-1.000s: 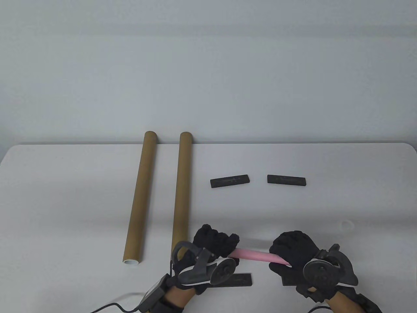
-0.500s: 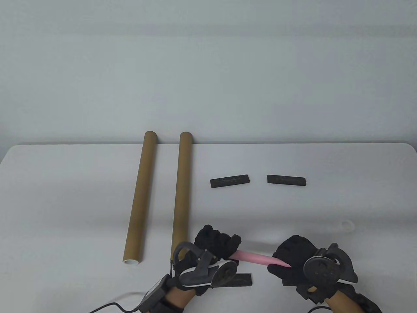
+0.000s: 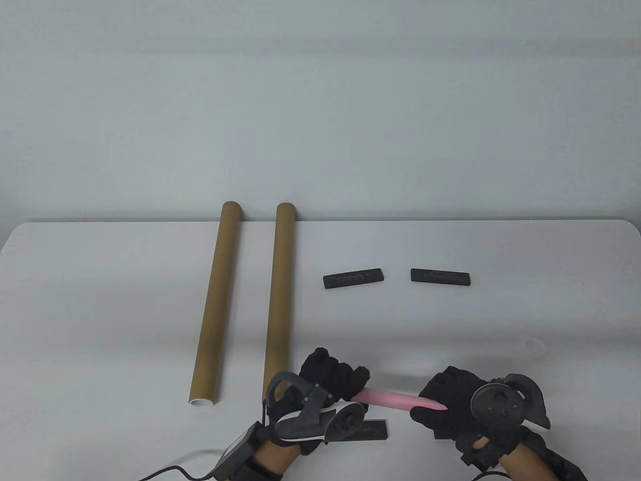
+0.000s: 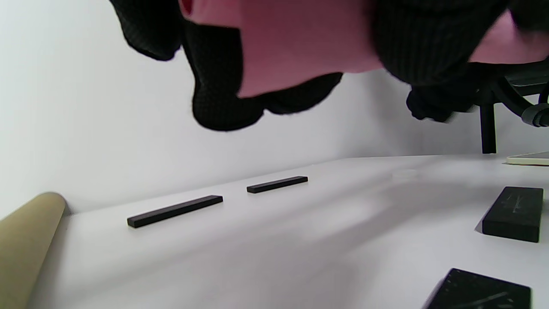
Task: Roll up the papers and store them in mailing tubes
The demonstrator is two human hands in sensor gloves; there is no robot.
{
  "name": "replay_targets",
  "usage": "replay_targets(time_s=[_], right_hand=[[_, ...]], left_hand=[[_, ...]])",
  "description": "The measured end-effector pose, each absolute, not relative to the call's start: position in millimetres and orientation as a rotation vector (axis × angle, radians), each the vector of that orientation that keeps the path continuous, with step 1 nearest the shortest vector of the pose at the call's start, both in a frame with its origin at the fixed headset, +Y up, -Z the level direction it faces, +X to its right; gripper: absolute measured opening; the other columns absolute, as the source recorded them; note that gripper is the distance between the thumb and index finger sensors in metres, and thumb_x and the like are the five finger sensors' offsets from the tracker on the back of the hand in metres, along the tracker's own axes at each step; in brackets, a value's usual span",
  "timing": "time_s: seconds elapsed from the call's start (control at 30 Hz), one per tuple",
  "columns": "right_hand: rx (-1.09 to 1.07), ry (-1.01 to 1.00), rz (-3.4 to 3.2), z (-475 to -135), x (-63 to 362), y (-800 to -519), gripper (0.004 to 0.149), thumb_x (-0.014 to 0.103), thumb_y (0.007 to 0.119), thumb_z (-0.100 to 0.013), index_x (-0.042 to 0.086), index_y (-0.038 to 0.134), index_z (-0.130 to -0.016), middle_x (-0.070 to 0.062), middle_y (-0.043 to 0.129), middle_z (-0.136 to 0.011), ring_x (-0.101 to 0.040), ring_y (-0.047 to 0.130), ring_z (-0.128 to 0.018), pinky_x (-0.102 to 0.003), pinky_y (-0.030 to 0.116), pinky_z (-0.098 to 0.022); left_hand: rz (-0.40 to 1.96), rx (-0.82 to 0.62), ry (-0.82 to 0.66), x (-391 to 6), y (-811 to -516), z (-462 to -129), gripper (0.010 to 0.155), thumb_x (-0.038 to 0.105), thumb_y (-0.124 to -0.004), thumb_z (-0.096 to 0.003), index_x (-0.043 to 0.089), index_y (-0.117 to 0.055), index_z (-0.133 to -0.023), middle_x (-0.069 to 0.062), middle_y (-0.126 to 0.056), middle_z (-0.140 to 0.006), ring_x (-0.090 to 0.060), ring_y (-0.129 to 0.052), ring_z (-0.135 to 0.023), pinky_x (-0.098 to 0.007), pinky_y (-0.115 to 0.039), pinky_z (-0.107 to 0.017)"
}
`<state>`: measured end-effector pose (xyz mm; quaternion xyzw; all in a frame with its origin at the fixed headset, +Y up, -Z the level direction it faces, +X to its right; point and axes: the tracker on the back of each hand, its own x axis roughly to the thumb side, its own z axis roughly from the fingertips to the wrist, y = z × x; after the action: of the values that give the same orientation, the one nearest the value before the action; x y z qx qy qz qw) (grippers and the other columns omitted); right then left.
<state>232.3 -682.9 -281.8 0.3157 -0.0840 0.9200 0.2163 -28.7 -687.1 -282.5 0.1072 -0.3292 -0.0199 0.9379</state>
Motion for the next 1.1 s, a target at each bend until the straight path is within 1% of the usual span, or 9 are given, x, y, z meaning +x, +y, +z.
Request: replay_targets(time_s=[0.1, 0.27, 0.33, 0.5, 0.6, 0.7, 0.87, 1.0, 1.1], right_hand=[[0.943, -0.348, 2.665, -275.6, 227.6, -679.2, 0.067, 0.059, 0.09, -0.041, 0.016, 0.083, -0.092, -0.012, 0.086, -0.094, -0.044, 0.087, -0.087, -0.068, 0.07, -0.064], [0.917, -0.266, 2.649, -280.4, 227.7, -680.9, 0.052, 0.061, 0.083, -0.044, 0.018, 0.098, -0.069, -0.008, 0.102, -0.069, -0.038, 0.102, -0.067, -0.065, 0.077, -0.059], [0.878, -0.207, 2.598, -284.2, 231.1, -684.8, 0.053, 0.063, 0.08, -0.044, 0.017, 0.101, -0.061, -0.009, 0.105, -0.061, -0.038, 0.104, -0.06, -0.064, 0.08, -0.056], [0.982, -0.244, 2.651, -280.8, 229.9, -684.3, 0.069, 0.058, 0.09, -0.041, 0.016, 0.081, -0.094, -0.013, 0.083, -0.097, -0.046, 0.084, -0.089, -0.07, 0.068, -0.064], [0.96, -0.277, 2.741, -279.1, 224.0, -684.1, 0.053, 0.055, 0.09, -0.043, 0.018, 0.091, -0.081, -0.009, 0.095, -0.082, -0.04, 0.096, -0.078, -0.067, 0.074, -0.062], [0.907, -0.131, 2.692, -284.5, 225.0, -689.9, 0.049, 0.058, 0.086, -0.044, 0.017, 0.098, -0.07, -0.009, 0.102, -0.069, -0.038, 0.102, -0.065, -0.065, 0.079, -0.057], [0.881, -0.013, 2.632, -285.4, 226.5, -690.0, 0.05, 0.06, 0.084, -0.045, 0.016, 0.101, -0.063, -0.009, 0.106, -0.06, -0.037, 0.106, -0.056, -0.064, 0.081, -0.053], [0.847, -0.079, 2.616, -285.0, 230.5, -685.9, 0.056, 0.061, 0.085, -0.044, 0.017, 0.094, -0.076, -0.01, 0.099, -0.075, -0.039, 0.1, -0.07, -0.065, 0.079, -0.056], [0.692, -0.223, 2.434, -286.8, 246.1, -677.4, 0.075, 0.063, 0.088, -0.041, 0.012, 0.08, -0.094, -0.016, 0.084, -0.094, -0.047, 0.088, -0.085, -0.069, 0.073, -0.059]], left_hand=[[-0.014, 0.197, -0.668, -28.9, -687.7, -284.8, 0.064, 0.067, -0.075, -0.0337, 0.031, -0.082, -0.086, 0.011, -0.102, -0.056, -0.01, -0.108, -0.05, -0.047, -0.075, -0.069], [-0.053, 0.26, -0.679, -27.5, -685.0, -281.2, 0.07, 0.065, -0.078, -0.0345, 0.032, -0.07, -0.095, 0.008, -0.092, -0.08, -0.015, -0.1, -0.073, -0.049, -0.069, -0.072], [-0.065, 0.299, -0.688, -25.6, -682.1, -279.0, 0.068, 0.064, -0.079, -0.0351, 0.032, -0.07, -0.095, 0.008, -0.092, -0.078, -0.014, -0.1, -0.072, -0.049, -0.069, -0.073], [-0.032, 0.227, -0.697, -23.6, -684.3, -285.0, 0.065, 0.067, -0.075, -0.0335, 0.03, -0.082, -0.087, 0.011, -0.102, -0.057, -0.01, -0.109, -0.05, -0.047, -0.075, -0.07], [-0.039, 0.206, -0.708, -22.5, -686.2, -286.0, 0.069, 0.069, -0.077, -0.0318, 0.03, -0.081, -0.088, 0.011, -0.103, -0.06, -0.01, -0.11, -0.053, -0.047, -0.075, -0.07], [-0.124, 0.264, -0.722, -19.8, -686.8, -280.5, 0.075, 0.066, -0.082, -0.0321, 0.031, -0.069, -0.097, 0.007, -0.092, -0.081, -0.016, -0.1, -0.075, -0.05, -0.068, -0.073], [-0.217, 0.343, -0.723, -13.2, -684.7, -272.7, 0.06, 0.058, -0.085, -0.0363, 0.032, -0.076, -0.09, 0.011, -0.097, -0.07, -0.012, -0.105, -0.064, -0.048, -0.071, -0.071], [-0.143, 0.286, -0.683, -18.2, -683.3, -278.0, 0.053, 0.059, -0.081, -0.0374, 0.033, -0.083, -0.084, 0.012, -0.102, -0.06, -0.01, -0.109, -0.054, -0.046, -0.075, -0.07], [-0.006, 0.235, -0.611, -31.6, -681.3, -287.5, 0.054, 0.061, -0.078, -0.0378, 0.034, -0.083, -0.084, 0.012, -0.101, -0.063, -0.01, -0.109, -0.058, -0.046, -0.074, -0.07]])
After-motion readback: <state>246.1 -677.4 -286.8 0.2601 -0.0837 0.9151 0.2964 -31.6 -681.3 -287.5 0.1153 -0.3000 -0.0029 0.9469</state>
